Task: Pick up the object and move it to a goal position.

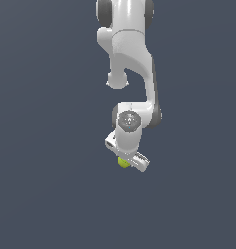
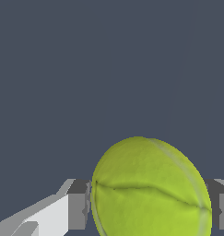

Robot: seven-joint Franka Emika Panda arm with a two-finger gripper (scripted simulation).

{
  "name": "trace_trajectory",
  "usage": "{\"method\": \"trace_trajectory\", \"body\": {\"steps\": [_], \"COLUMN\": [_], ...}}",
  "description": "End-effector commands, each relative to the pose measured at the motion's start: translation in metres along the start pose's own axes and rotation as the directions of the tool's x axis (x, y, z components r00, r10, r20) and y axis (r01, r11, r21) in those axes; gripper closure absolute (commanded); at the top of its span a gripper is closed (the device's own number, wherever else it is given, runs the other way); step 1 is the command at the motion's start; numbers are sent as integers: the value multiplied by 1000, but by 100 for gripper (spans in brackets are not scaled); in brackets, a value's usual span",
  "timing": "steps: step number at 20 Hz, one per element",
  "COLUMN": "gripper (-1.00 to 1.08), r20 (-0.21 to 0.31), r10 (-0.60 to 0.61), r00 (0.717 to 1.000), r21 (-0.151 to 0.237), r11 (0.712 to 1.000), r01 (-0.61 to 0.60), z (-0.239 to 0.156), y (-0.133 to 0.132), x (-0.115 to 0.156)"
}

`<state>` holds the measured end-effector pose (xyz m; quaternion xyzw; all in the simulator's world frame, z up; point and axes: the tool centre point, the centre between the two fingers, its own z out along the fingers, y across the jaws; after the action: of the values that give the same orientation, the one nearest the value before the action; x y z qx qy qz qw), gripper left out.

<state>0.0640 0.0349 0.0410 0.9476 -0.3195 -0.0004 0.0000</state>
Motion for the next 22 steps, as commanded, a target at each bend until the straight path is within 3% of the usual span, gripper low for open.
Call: {"method": "trace_trajectory", "body": {"steps": [1,12,22], "gripper": [108,108,108], "r20": [-1,0,0], "r10": [0,0,0], "r00": [1000,1000,1000], "r21": [0,0,0], "r11": [1000,1000,1000], "r01": [0,0,0], "z": [0,-1,-4], "y": [0,1,5], "x": [0,-13,-65]}}
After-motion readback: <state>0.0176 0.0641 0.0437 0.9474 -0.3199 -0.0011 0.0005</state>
